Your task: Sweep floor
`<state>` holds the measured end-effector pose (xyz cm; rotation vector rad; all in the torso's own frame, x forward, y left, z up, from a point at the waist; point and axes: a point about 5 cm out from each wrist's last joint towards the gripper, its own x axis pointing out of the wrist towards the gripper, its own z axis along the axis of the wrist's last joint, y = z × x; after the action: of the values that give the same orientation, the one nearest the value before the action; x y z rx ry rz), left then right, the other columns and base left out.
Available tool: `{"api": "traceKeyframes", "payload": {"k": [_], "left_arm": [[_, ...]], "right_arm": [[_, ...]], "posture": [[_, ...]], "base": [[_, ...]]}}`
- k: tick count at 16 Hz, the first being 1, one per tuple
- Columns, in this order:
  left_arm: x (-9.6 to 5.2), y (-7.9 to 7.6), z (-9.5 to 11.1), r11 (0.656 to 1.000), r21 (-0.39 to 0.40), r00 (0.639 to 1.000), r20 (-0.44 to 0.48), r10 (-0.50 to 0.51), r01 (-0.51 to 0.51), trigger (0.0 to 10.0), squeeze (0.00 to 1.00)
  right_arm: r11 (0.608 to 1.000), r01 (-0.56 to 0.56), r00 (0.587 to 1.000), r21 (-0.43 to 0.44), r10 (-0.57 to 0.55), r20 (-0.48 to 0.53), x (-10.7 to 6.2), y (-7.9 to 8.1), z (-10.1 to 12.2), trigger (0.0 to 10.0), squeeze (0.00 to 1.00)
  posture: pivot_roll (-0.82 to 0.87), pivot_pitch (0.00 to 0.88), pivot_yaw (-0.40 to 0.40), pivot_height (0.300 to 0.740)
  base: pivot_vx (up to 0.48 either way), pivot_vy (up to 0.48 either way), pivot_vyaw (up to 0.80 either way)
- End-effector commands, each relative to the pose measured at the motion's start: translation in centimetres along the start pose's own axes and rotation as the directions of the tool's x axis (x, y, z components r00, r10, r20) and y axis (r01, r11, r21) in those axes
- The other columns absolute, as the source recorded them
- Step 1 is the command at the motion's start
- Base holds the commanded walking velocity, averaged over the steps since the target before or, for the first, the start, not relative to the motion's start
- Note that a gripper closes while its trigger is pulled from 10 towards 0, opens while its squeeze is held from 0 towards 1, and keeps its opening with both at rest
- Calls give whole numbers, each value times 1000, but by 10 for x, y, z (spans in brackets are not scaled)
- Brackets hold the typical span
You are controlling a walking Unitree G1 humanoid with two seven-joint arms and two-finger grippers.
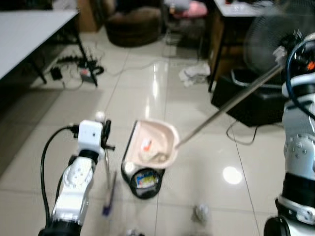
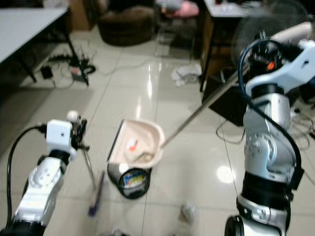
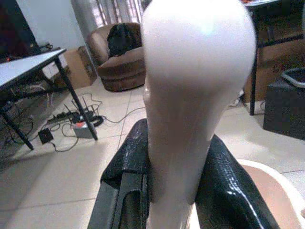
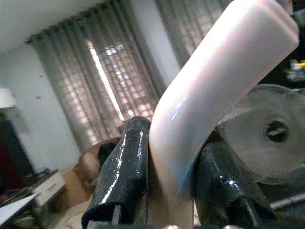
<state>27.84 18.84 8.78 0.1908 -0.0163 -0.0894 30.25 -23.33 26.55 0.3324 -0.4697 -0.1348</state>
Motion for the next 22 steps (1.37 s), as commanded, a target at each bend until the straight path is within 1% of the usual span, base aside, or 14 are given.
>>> {"api": "traceKeyframes", "payload": {"k": [1,3,4,6,8,10,11,12,14,15,18,20,22], "left_arm": [[3,1,10,1000,10,999,46,-1,0,10000,0],[5,4,10,1000,8,999,51,12,-12,10000,0],[5,5,9,1000,14,999,43,20,-20,10000,0],[4,4,9,999,35,999,46,20,-22,10000,0],[5,2,9,999,36,999,48,16,-18,10000,0],[5,2,9,999,36,999,47,16,-18,10000,0],[5,2,9,999,39,999,46,15,-17,10000,0],[5,2,10,999,47,999,46,17,-19,10000,0],[6,2,10,998,56,998,53,21,-24,10000,0],[6,1,10,998,62,998,57,17,-20,10000,0],[8,-1,11,998,64,998,58,11,-15,10000,0],[8,0,12,998,66,998,59,15,-19,10000,0],[9,0,12,997,70,998,57,19,-23,10000,0]], "right_arm": [[1000,-8,999,8,7,45,2,1,10,10000,0],[1000,-27,999,-14,27,34,2,4,6,10000,0],[999,-31,999,-18,32,12,2,7,1,10000,0],[997,-73,997,-39,74,14,1,14,-6,10000,0],[994,-94,995,-53,95,18,2,18,-12,10000,0],[976,-181,982,-124,186,32,4,31,-19,10000,0],[972,-197,979,-128,203,35,4,35,-21,10000,0],[962,-238,968,-138,246,48,6,43,-24,10000,0],[934,-316,942,-165,330,65,7,58,-30,10000,0],[909,-370,918,-193,390,77,6,69,-34,10000,0],[839,-478,855,-262,513,82,1,91,-43,10000,0],[765,-568,781,-304,617,94,-7,111,-53,10000,0],[715,-629,725,-305,681,100,-16,126,-62,10000,0]], "posture": [[-45,42,48,740],[-43,43,49,740],[-43,42,50,740],[-39,38,48,740],[-30,35,43,740],[-26,28,41,740],[-24,25,39,740],[-17,17,35,740],[-14,8,36,740],[-13,7,37,740],[-6,10,35,740],[-5,9,35,740],[-5,12,37,740]], "base": [[337,0,0],[137,0,0],[0,0,0],[0,0,0],[0,0,0],[0,0,0],[0,0,0],[0,0,0],[0,0,0],[0,0,0],[0,0,0],[0,0,0],[0,0,0]]}}
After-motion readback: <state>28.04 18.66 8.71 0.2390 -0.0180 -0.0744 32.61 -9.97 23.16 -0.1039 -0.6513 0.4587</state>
